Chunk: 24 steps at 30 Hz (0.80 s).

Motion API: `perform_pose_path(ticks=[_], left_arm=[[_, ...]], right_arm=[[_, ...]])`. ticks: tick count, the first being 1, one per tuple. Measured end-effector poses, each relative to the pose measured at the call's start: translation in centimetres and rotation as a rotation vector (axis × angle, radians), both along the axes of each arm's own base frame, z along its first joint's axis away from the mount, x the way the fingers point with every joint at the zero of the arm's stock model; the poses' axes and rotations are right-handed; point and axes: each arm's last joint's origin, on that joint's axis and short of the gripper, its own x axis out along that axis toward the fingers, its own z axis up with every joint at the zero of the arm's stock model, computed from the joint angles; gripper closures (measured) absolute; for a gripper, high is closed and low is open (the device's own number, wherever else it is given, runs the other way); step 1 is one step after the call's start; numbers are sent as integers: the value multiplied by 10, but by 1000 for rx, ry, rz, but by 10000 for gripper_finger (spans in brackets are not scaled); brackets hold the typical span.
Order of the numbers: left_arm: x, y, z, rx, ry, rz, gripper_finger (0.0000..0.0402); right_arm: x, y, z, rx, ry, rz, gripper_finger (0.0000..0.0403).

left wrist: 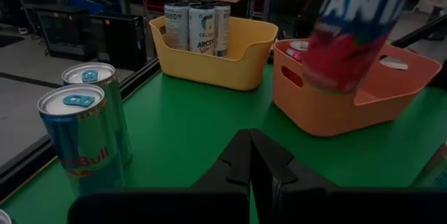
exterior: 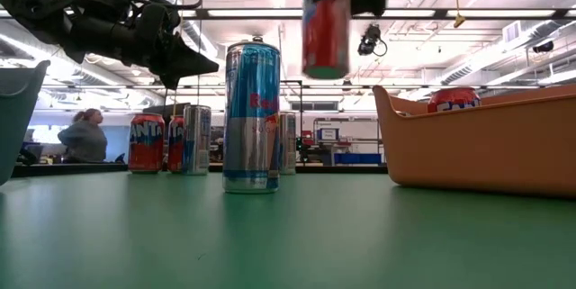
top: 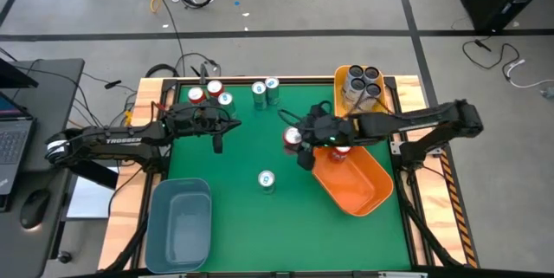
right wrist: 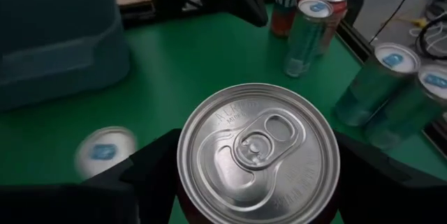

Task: Sort soda cans
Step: Put the orange soda can into the orange bin

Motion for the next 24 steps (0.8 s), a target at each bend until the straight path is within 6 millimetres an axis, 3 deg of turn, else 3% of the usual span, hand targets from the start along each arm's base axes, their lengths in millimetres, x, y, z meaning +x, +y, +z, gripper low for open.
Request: perform_pose_path(ticks=[7, 12, 17, 24], left_arm=[[0, 0, 0, 2, 0, -1, 400], [0, 0, 0, 2, -1, -1, 400], [0, 0, 0, 1, -2, -1, 400], [0, 0, 1, 2, -5, -1, 400]], right_arm=[[-32, 28, 16, 47, 8, -43, 110], [-51, 41, 14, 44, 69, -135, 110], [-58, 50, -3, 75, 99, -207, 108], [-66, 49, -43, 119, 149, -306, 108]])
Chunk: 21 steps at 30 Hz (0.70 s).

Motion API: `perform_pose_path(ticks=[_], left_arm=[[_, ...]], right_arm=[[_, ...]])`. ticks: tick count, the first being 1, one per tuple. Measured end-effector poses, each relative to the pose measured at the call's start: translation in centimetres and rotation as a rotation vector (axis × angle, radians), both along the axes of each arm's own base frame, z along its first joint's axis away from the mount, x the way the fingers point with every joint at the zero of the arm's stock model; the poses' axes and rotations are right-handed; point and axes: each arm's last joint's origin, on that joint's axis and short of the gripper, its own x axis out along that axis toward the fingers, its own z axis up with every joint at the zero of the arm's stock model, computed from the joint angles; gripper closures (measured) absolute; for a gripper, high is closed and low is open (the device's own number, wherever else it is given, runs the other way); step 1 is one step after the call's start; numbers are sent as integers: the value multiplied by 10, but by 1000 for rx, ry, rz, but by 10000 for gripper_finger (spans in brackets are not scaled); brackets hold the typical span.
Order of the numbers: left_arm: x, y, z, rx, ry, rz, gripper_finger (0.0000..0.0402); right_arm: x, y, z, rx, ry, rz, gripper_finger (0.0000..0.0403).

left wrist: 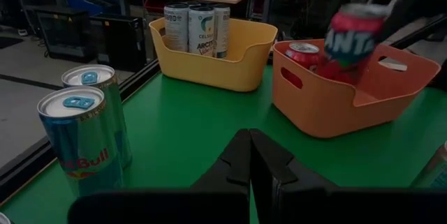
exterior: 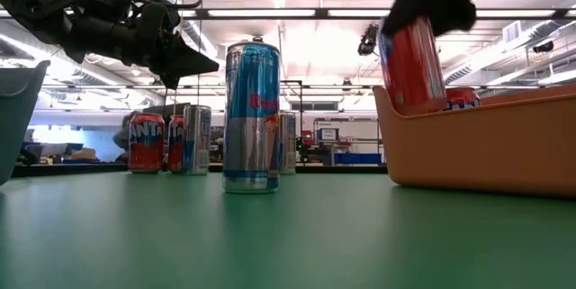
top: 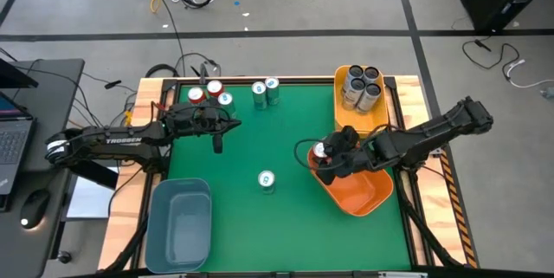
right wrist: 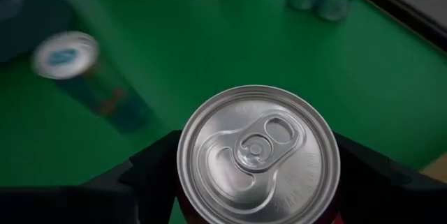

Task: Sort soda cans
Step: Put the orange soda can into the orange bin

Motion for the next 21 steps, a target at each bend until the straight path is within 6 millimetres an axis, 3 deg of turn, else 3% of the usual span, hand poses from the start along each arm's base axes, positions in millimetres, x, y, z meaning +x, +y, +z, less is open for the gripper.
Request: perform_pose_path(ticks=[12, 21], left_arm=[[0, 0, 0, -1, 1, 0, 400], [0, 0, 0, -5, 0, 0, 400]], right_arm=[[-7, -10, -65, 21, -56, -66, 105], [-10, -14, -77, 1, -83, -65, 99]])
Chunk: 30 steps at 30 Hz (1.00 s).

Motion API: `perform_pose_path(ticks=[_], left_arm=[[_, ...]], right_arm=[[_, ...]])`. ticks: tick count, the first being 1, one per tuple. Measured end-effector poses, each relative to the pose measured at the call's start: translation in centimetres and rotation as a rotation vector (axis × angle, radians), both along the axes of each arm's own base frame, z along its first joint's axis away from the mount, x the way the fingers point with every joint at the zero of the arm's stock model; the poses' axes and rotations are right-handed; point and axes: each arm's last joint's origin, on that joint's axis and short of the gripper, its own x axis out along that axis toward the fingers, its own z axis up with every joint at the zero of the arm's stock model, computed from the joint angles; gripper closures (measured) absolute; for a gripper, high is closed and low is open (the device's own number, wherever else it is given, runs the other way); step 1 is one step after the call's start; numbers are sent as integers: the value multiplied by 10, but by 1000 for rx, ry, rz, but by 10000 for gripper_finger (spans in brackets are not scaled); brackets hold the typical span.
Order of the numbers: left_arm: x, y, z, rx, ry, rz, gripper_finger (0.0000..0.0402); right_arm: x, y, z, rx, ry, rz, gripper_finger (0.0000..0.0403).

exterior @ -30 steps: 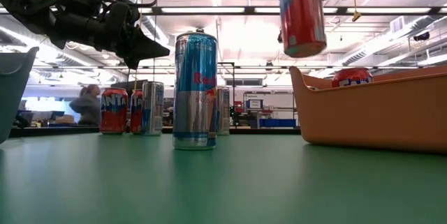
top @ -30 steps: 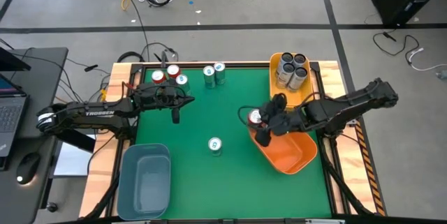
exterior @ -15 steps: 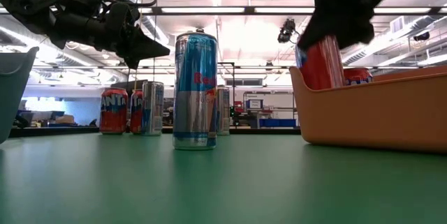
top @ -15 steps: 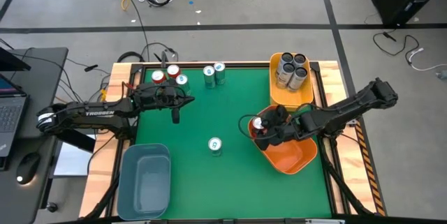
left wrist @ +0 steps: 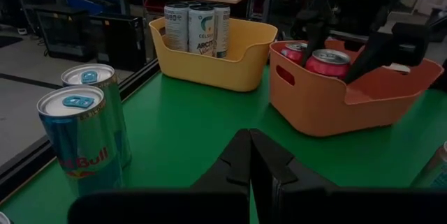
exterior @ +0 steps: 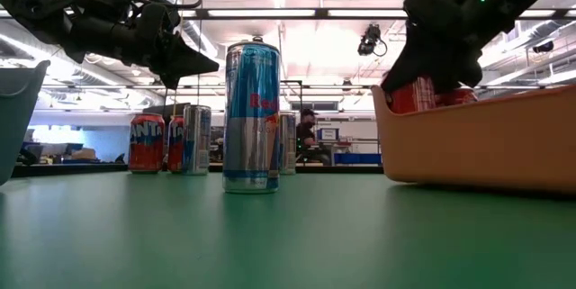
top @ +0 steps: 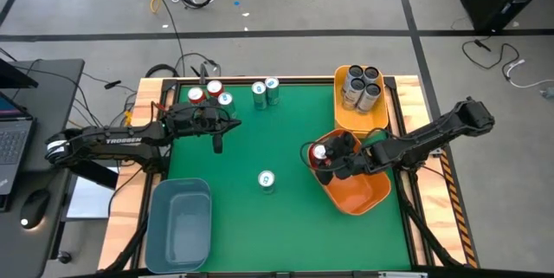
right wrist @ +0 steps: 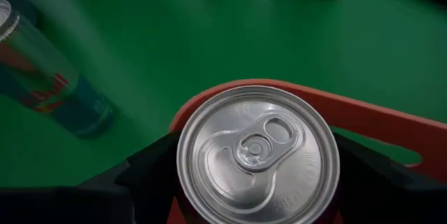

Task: Sort soda cans
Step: Put the orange soda can into the orange bin, then move the orange bin to the center

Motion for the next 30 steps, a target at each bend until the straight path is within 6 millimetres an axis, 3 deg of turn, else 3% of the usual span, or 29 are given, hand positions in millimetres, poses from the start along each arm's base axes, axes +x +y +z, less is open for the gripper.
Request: perform_pose_path(ticks=[10, 19, 30], left_arm=[[0, 0, 0, -1, 0, 0, 400], [0, 0, 0, -1, 1, 0, 400], [0, 0, 0, -1, 0, 0, 400]], right_arm=[[5, 2, 1, 1, -33, 60, 58], [3, 2, 5, -9, -26, 89, 54], [15, 8, 55, -46, 1, 227, 80]])
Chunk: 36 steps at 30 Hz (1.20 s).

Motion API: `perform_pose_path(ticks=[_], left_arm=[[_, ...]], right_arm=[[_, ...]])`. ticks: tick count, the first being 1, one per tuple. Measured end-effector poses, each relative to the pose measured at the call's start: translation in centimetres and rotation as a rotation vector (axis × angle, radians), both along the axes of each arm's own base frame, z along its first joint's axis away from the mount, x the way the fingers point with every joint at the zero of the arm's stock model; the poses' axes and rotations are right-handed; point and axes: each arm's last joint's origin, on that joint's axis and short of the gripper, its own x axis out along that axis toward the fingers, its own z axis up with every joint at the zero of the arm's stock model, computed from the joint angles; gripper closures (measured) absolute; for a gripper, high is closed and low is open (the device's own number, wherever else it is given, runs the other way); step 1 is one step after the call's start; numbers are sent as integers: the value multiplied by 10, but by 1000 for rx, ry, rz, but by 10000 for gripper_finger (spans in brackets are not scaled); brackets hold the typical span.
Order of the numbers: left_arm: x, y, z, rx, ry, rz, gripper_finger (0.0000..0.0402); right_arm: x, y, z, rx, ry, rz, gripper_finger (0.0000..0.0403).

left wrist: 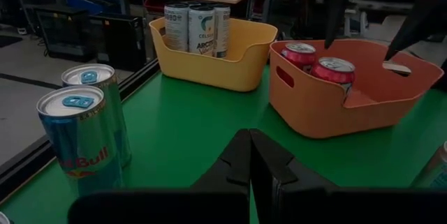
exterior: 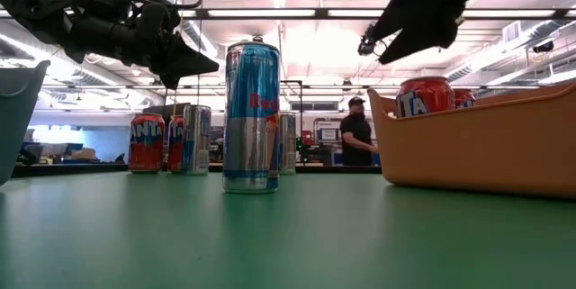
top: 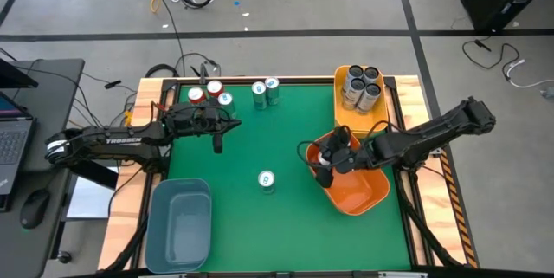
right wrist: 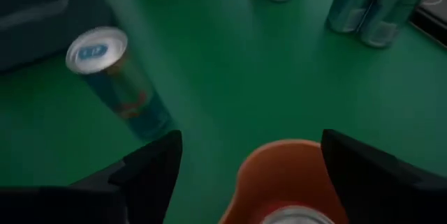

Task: Sort soda cans
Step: Move the orange bin to the center

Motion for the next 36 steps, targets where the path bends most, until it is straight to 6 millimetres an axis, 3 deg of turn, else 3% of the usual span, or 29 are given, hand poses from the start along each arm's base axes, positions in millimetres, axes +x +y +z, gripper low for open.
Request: perform_pose_path(ticks=[6, 10, 16, 30, 36], left_arm=[[0, 0, 0, 0, 0, 0, 400], [0, 0, 0, 0, 0, 0, 400], [0, 0, 0, -3, -1, 1, 400], [0, 0, 0, -7, -2, 1, 400], [0, 0, 0, -7, -2, 1, 400]], right_arm=[[-5, 9, 24, 70, 98, 61, 161], [-14, 20, 33, 126, 175, 117, 252], [-34, 34, 31, 320, 384, 134, 389], [-71, 63, 24, 624, 712, -28, 401], [-86, 65, 22, 601, 827, -139, 402]])
